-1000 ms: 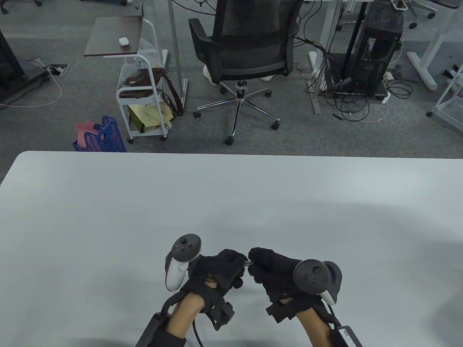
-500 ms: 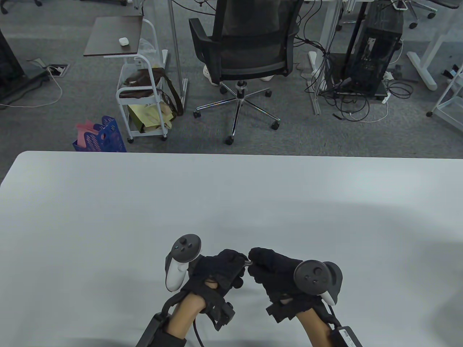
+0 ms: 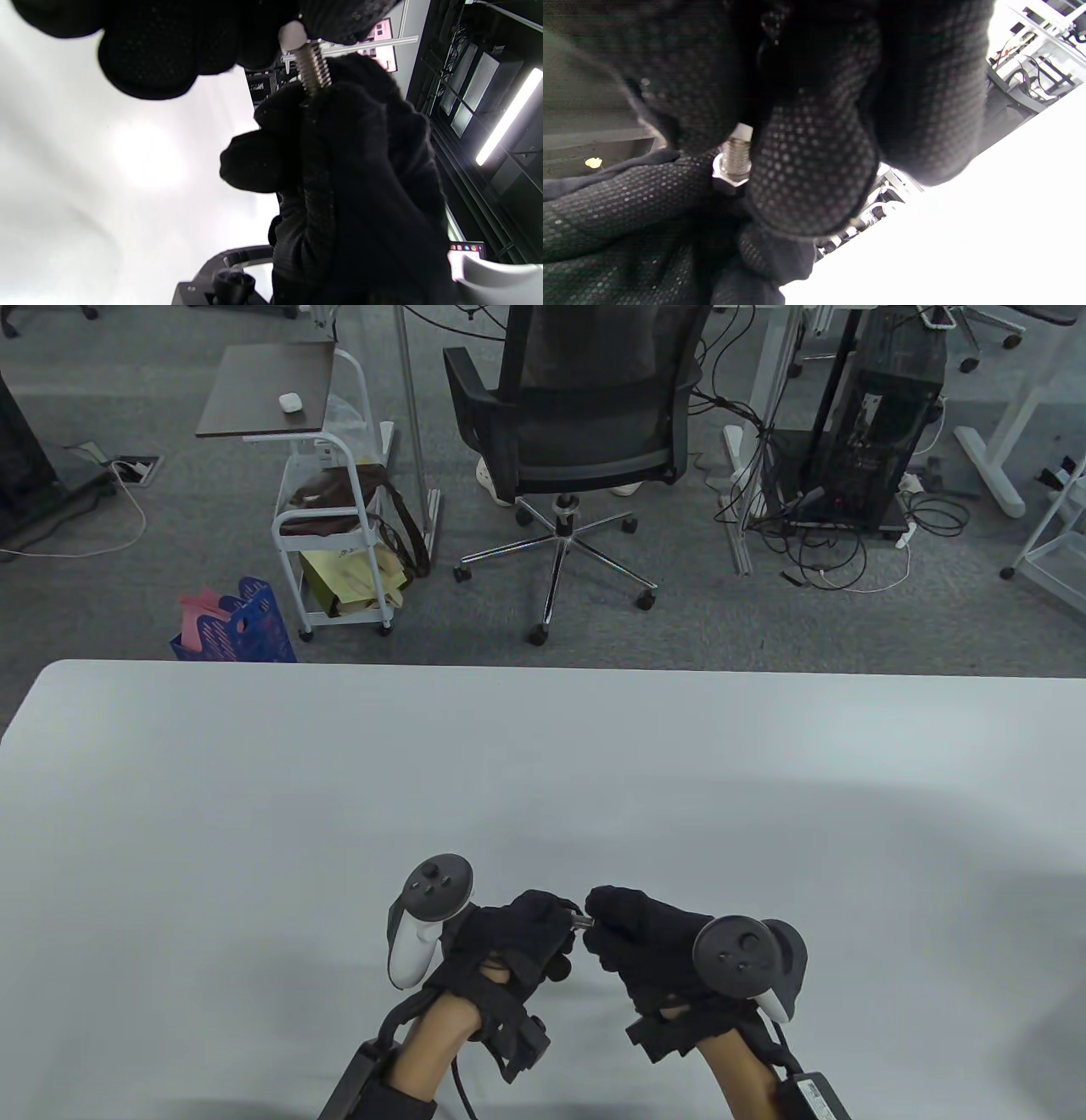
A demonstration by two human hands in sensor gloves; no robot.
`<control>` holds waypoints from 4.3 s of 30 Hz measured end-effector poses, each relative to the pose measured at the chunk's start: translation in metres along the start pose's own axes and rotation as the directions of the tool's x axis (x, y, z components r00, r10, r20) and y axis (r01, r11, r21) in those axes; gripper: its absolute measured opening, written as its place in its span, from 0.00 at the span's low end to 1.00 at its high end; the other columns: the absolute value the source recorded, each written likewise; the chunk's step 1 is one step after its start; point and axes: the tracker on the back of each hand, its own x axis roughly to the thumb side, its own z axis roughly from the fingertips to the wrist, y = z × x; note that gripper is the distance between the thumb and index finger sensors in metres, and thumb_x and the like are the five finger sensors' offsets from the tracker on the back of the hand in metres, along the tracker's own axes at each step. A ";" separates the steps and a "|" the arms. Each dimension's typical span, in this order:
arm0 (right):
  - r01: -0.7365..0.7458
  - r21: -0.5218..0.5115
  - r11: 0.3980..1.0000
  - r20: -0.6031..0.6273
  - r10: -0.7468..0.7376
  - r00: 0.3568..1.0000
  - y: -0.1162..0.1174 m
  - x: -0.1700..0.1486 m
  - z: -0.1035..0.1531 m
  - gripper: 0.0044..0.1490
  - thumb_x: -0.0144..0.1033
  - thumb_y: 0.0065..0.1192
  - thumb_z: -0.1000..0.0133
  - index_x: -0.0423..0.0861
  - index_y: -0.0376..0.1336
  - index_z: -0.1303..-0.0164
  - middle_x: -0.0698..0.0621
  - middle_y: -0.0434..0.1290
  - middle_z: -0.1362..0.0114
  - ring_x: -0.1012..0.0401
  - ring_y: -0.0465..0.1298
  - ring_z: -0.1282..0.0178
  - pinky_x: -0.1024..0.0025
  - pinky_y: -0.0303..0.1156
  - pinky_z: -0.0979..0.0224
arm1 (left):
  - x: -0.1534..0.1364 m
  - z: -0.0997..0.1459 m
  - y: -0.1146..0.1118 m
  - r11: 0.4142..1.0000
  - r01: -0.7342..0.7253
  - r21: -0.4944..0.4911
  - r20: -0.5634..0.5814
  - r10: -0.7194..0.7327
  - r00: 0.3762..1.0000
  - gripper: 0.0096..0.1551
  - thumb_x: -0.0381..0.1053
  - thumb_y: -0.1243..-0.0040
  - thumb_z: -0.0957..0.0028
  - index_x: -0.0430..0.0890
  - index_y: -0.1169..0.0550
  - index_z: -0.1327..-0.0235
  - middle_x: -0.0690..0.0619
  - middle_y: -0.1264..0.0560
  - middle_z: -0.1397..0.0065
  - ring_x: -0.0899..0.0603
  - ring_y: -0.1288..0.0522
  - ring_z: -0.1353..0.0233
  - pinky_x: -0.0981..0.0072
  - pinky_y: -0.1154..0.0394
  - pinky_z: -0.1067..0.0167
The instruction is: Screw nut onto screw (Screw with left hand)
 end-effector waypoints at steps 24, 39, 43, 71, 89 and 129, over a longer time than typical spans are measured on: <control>0.038 0.006 0.999 -0.014 -0.038 0.999 -0.001 0.001 -0.001 0.30 0.43 0.79 0.62 0.47 0.73 0.49 0.50 0.86 0.52 0.66 0.93 0.70 0.62 0.91 0.56 | 0.000 0.000 -0.002 0.999 -0.035 -0.028 0.009 0.035 0.999 0.33 0.52 0.46 0.51 0.35 0.28 0.39 0.30 0.27 0.39 0.29 0.22 0.50 0.36 0.30 0.50; -0.021 0.048 0.999 -0.002 0.021 1.000 0.002 0.002 -0.001 0.30 0.43 0.80 0.62 0.46 0.73 0.50 0.49 0.87 0.53 0.65 0.93 0.71 0.61 0.91 0.57 | -0.002 0.000 0.000 0.999 -0.012 -0.032 -0.005 0.011 1.000 0.33 0.51 0.46 0.51 0.34 0.29 0.38 0.30 0.28 0.39 0.29 0.22 0.50 0.36 0.30 0.50; 0.001 0.022 1.000 -0.001 -0.001 1.000 0.001 0.003 -0.001 0.30 0.42 0.80 0.62 0.47 0.73 0.49 0.49 0.86 0.51 0.65 0.93 0.69 0.61 0.91 0.56 | -0.005 0.003 0.001 0.998 -0.046 0.032 -0.022 0.046 0.999 0.40 0.58 0.48 0.51 0.34 0.30 0.33 0.29 0.27 0.39 0.28 0.22 0.50 0.35 0.30 0.50; -0.021 0.020 1.000 0.013 0.021 1.000 0.002 0.006 -0.001 0.30 0.43 0.80 0.61 0.47 0.73 0.49 0.50 0.86 0.52 0.65 0.92 0.69 0.61 0.90 0.55 | -0.005 0.001 0.000 0.999 -0.022 0.030 -0.027 0.023 0.999 0.36 0.57 0.47 0.52 0.33 0.24 0.40 0.28 0.25 0.41 0.26 0.21 0.52 0.33 0.30 0.51; -0.059 0.048 0.997 0.025 0.058 0.998 0.007 0.009 0.000 0.31 0.43 0.79 0.61 0.46 0.72 0.48 0.49 0.86 0.51 0.64 0.93 0.69 0.60 0.90 0.55 | -0.004 0.001 0.001 1.000 -0.015 -0.005 -0.045 0.014 0.999 0.32 0.52 0.46 0.52 0.33 0.26 0.42 0.28 0.26 0.41 0.28 0.21 0.53 0.35 0.30 0.52; -0.086 0.004 0.996 0.049 0.086 0.995 0.004 0.011 0.001 0.31 0.43 0.79 0.61 0.47 0.73 0.49 0.49 0.86 0.50 0.65 0.93 0.68 0.61 0.90 0.55 | -0.007 0.001 0.001 0.999 -0.036 0.032 -0.044 0.037 0.998 0.34 0.55 0.46 0.52 0.32 0.21 0.44 0.28 0.23 0.43 0.28 0.19 0.56 0.34 0.28 0.54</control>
